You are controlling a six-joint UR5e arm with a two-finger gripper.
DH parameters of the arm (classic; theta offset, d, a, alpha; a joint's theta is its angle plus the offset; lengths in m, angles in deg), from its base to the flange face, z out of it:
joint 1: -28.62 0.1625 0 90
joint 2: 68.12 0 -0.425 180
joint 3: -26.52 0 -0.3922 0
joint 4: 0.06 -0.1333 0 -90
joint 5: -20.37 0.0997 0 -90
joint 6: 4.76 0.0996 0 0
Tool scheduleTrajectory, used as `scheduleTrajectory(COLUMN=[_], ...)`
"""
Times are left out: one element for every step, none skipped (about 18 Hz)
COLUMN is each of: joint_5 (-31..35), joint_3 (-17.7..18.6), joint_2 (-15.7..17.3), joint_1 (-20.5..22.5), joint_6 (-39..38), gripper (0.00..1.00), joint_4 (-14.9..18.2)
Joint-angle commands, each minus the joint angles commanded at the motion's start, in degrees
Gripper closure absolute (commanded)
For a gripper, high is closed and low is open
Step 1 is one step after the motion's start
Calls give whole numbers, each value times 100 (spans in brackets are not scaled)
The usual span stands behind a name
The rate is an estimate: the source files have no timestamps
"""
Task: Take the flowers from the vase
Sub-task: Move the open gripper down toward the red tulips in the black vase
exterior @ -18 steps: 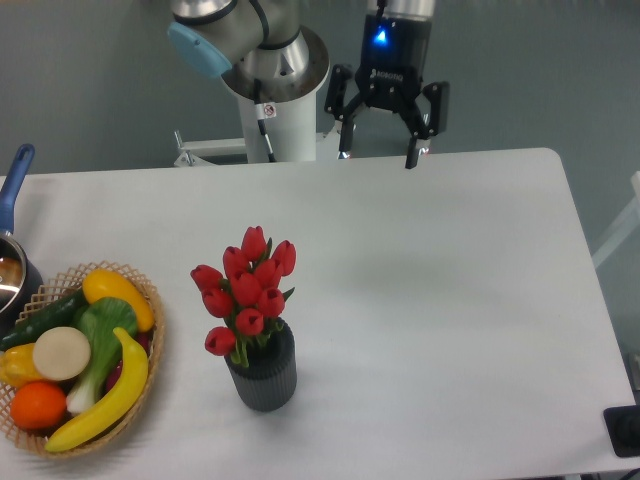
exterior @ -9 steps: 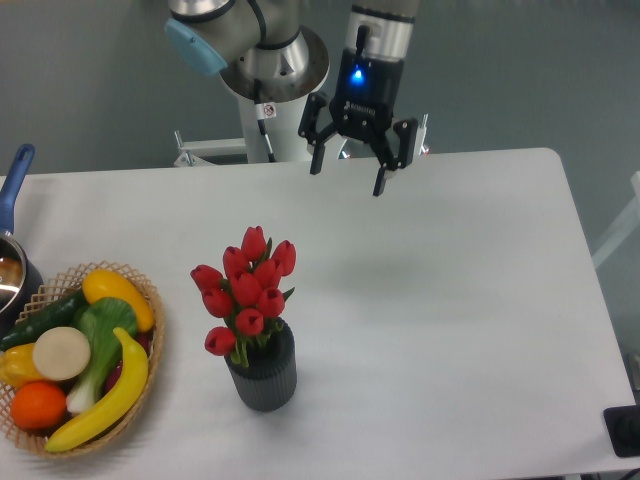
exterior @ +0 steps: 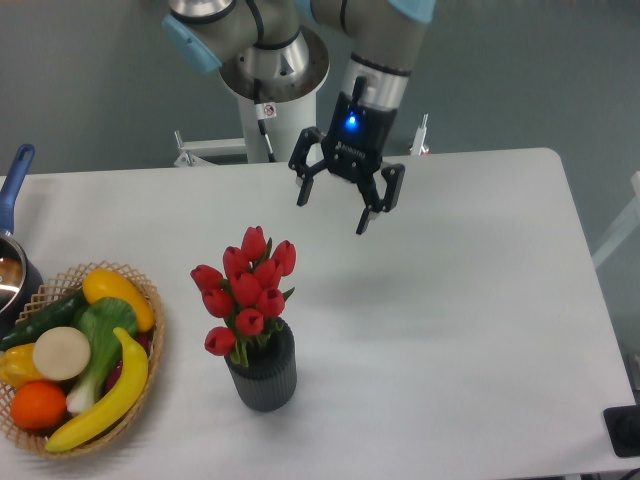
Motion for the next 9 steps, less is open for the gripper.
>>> scheduleTrajectory(joint_5=[-192,-403,-544,-607,-607,-607,-607,-607,-607], joint_3=[-17,-26,-53,-114,-184,-237,-272,-299,-299], joint_2=[-62,-149,-272,-395,-518,-606,-642,-660,-669], joint_1=[-88,-115,-124,-150,-220,-299,-334,-352,-352], joint_6=[0,9,9,17,17,26,35,52,148], gripper=[0,0,0,0,0,0,0,0,0], joint_4=[-105,-254,-386,-466,-519,-563,-598,-616,-616])
